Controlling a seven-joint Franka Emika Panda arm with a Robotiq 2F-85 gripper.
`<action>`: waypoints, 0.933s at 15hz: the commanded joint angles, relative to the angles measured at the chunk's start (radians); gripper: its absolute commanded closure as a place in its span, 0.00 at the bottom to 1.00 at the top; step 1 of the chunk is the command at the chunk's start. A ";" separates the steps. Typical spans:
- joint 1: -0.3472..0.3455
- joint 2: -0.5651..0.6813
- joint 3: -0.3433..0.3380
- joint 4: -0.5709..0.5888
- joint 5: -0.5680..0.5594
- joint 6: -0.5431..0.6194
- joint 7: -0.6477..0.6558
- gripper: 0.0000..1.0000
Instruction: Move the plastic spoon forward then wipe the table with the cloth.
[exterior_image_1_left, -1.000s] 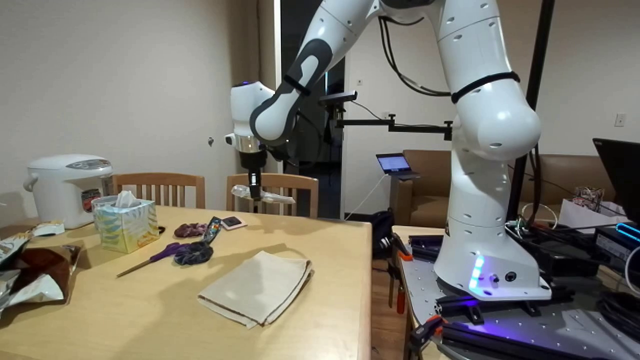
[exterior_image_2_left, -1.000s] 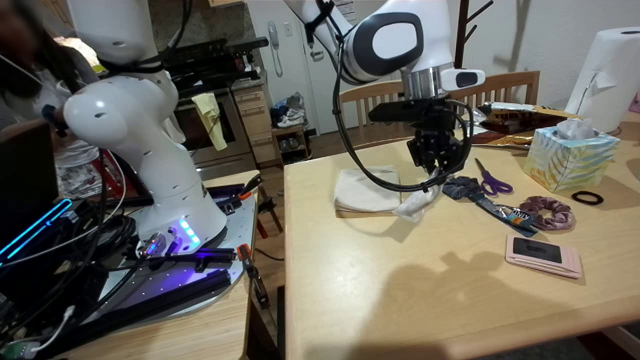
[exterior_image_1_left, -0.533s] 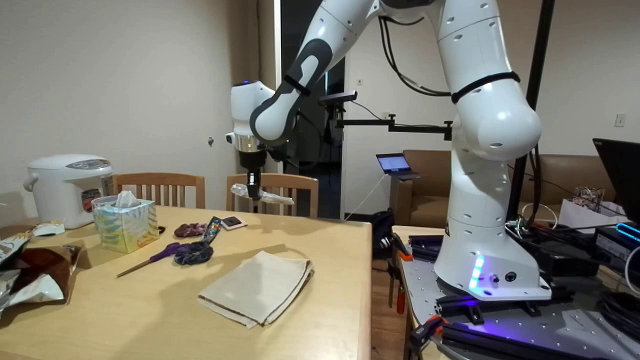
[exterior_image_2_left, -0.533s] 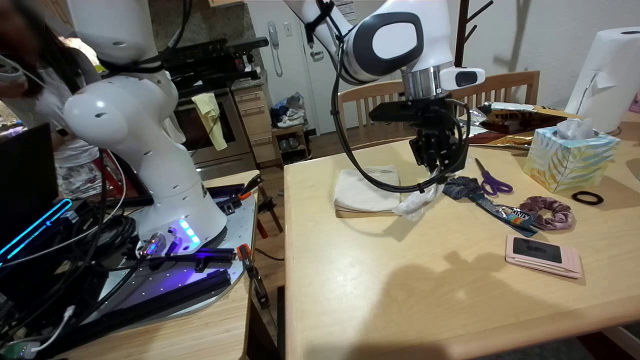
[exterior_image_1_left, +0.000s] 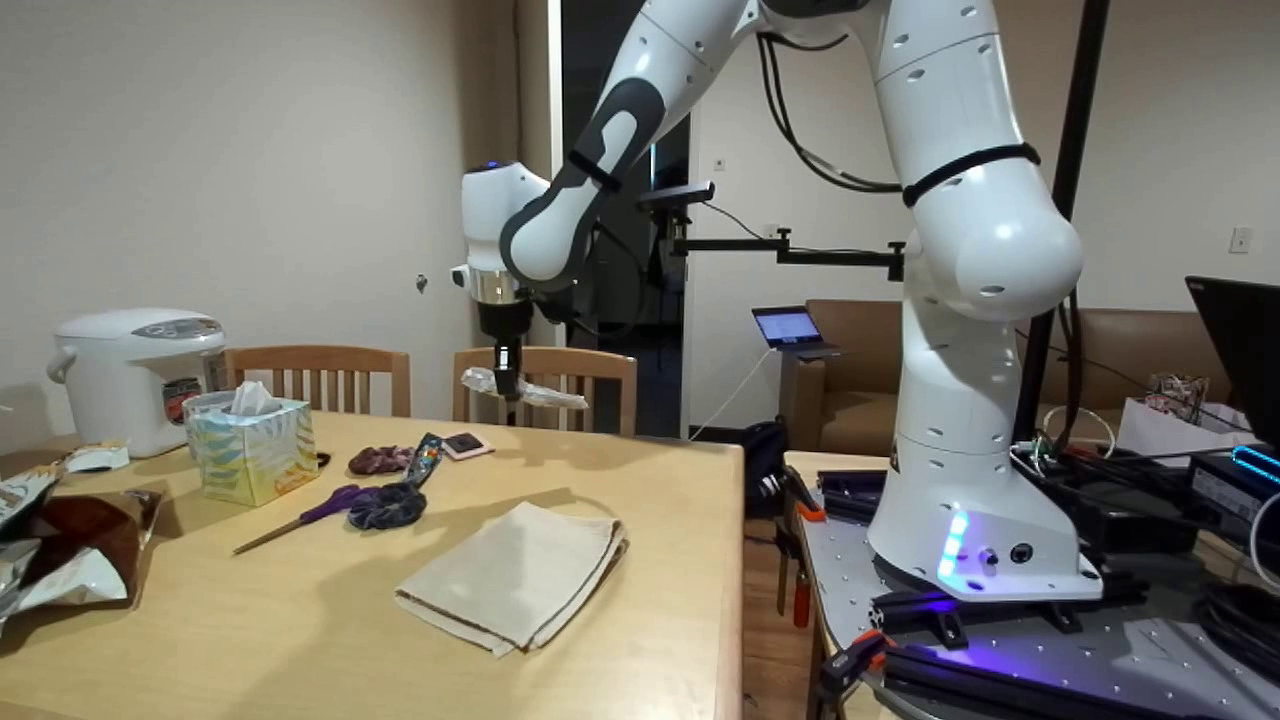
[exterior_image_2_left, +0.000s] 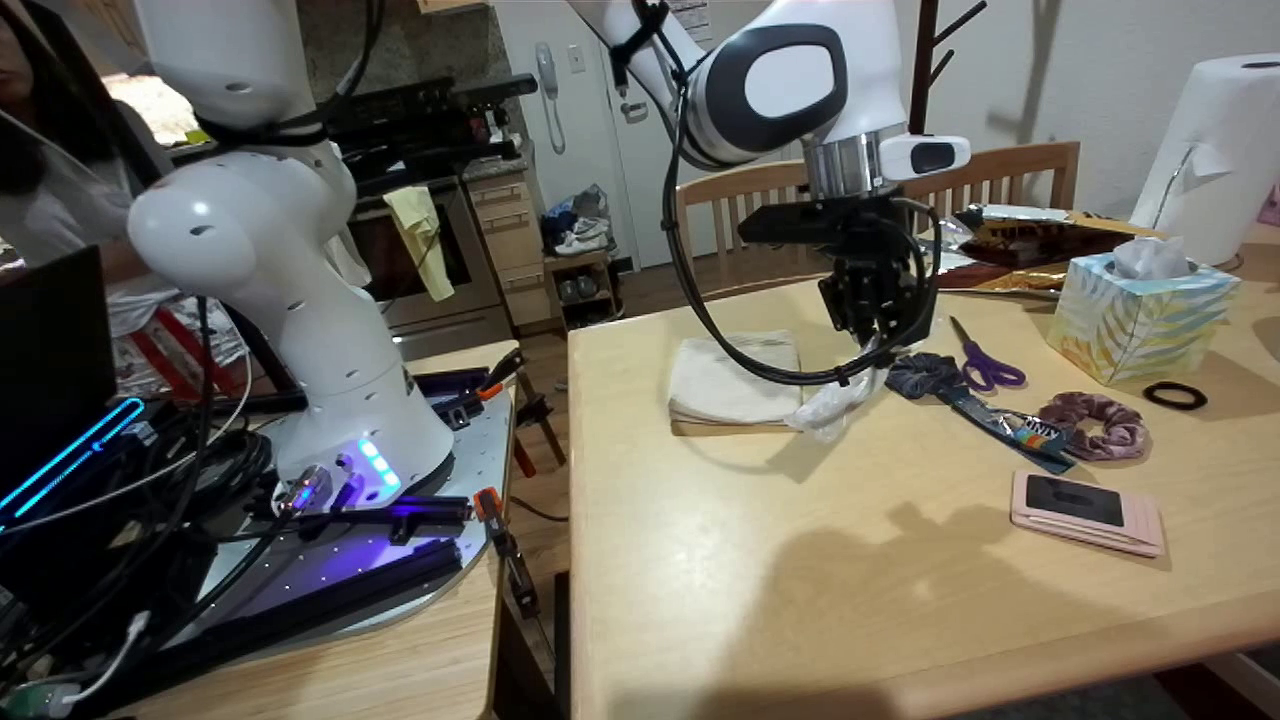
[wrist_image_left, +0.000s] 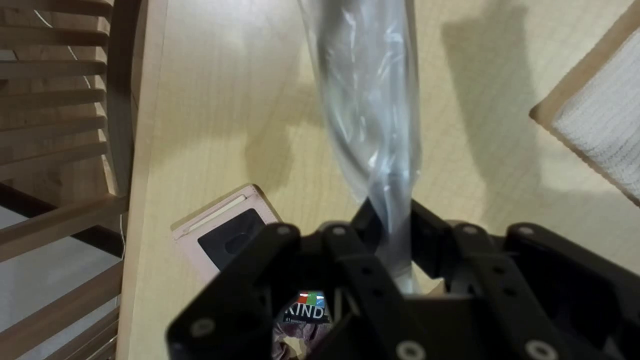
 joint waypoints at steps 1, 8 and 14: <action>0.001 0.000 -0.001 0.001 0.002 -0.002 -0.002 0.88; 0.011 0.019 -0.025 0.013 -0.060 0.053 0.017 0.97; 0.002 0.087 0.010 0.198 -0.048 0.070 -0.080 0.97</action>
